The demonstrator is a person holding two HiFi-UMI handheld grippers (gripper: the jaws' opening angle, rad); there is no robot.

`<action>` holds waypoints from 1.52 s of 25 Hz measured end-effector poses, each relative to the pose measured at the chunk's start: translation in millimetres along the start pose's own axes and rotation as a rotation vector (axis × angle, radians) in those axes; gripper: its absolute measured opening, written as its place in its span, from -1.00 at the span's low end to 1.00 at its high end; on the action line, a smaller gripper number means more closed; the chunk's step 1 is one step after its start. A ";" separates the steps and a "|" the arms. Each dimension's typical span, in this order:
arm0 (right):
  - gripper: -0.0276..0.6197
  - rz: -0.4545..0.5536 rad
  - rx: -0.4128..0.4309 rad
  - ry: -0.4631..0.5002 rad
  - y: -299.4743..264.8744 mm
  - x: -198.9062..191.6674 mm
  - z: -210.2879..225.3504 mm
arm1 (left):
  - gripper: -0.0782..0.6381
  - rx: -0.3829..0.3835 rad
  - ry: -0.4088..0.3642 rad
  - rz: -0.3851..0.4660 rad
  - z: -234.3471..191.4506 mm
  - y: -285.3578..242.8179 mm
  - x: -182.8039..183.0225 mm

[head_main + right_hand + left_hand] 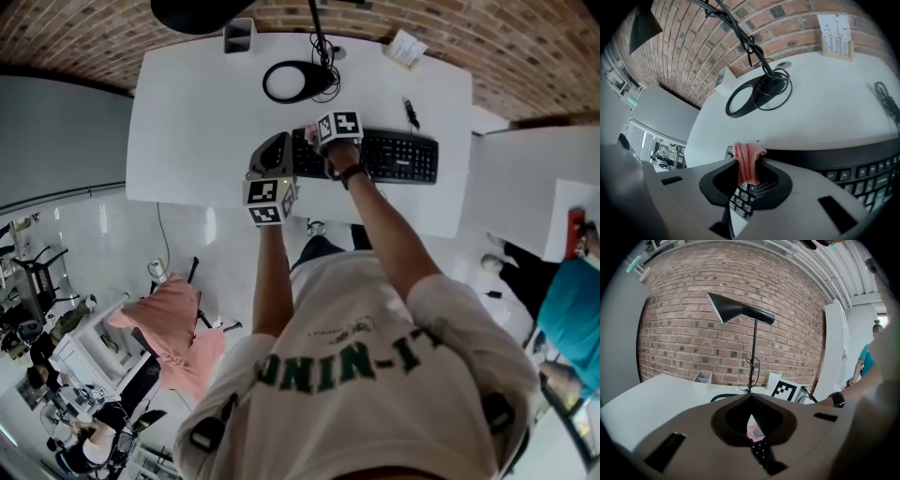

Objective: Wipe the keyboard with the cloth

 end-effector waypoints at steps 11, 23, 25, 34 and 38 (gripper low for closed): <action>-0.76 -0.003 -0.025 -0.001 25.4 -3.2 37.1 | -0.80 -0.007 0.001 0.029 31.6 -11.0 7.1; -0.76 0.021 -0.070 -0.017 64.2 -9.1 85.1 | -0.80 -0.047 -0.006 0.035 73.3 -29.8 4.6; -0.76 0.030 -0.076 -0.020 69.9 -10.2 92.2 | -0.80 -0.061 -0.014 0.033 80.5 -32.7 4.3; -0.76 0.057 -0.101 -0.042 100.3 -18.2 128.3 | -0.80 -0.120 -0.032 0.027 117.3 -46.3 1.9; -0.76 0.070 -0.118 -0.053 115.4 -23.7 148.2 | -0.80 -0.147 -0.041 0.015 134.0 -54.0 -0.3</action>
Point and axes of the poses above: the fingertips, and each gripper's own axes: y backward along the fingers, z to its right, x out of its top, the point moved 1 cm from there along y, backward along the fingers, and after that the axes turned 6 degrees about x, right-handed, at the moved point
